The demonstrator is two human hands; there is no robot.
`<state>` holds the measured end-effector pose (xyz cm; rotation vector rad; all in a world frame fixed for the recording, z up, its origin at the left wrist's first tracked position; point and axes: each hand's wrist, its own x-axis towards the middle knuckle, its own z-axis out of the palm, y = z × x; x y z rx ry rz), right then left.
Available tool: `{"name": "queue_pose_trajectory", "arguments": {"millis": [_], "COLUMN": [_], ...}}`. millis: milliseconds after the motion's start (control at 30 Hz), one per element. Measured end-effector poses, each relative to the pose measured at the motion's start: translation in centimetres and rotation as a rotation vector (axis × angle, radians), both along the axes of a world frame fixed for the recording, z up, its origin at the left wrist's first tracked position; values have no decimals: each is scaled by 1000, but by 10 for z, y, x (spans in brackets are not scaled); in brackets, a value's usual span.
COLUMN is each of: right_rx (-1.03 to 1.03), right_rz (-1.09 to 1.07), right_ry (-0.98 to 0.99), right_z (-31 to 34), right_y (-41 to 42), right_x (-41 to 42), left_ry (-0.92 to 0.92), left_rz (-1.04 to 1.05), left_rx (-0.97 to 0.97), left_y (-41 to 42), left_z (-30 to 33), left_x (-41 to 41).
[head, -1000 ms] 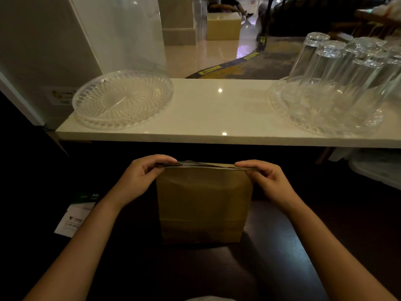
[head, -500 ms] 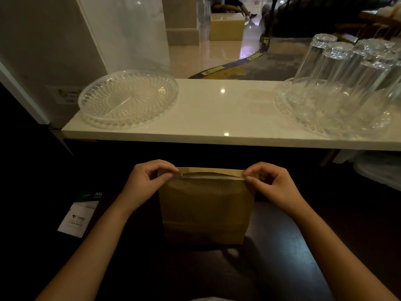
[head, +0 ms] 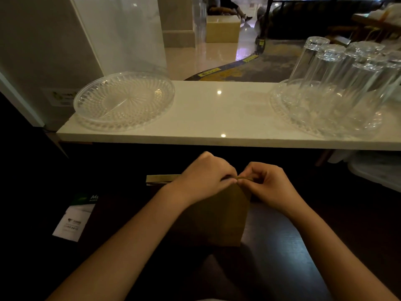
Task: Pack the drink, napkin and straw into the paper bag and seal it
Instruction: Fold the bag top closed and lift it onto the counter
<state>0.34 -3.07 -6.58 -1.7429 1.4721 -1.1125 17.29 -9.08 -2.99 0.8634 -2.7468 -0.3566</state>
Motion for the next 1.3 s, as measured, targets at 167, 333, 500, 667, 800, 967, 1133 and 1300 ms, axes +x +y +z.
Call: {"name": "queue_pose_trajectory", "arguments": {"millis": [167,333,500,667,800,967,1133,1300], "right_rx": [-48,-66,-86,-109,-68,-32,51,222], "right_rz": [-16,-68,-49,-32,-66,-99,-91,-137], "right_ry": [128,144,153,166,33,-205,-233,33], "right_z": [-1,-7,-7,-4,-12,-23,-43,-81], "right_y": [12,18,17,11,7,15,32,45], "right_x": [-1,-12,-21,-27,-26,-19,-18,-16], "left_ry": [60,39,57,97,148,516,488,219], "left_rz": [-45,13,101,137,163,449,512,671], "left_rx": [110,117,110,111,17,216,429,631], "left_y": [-1,-12,-19,-24,-21,-4,17,29], "left_z": [-3,-5,-6,-7,-14,-38,-82,-120], "left_x": [-1,35,87,111,112,114,112,120]}}
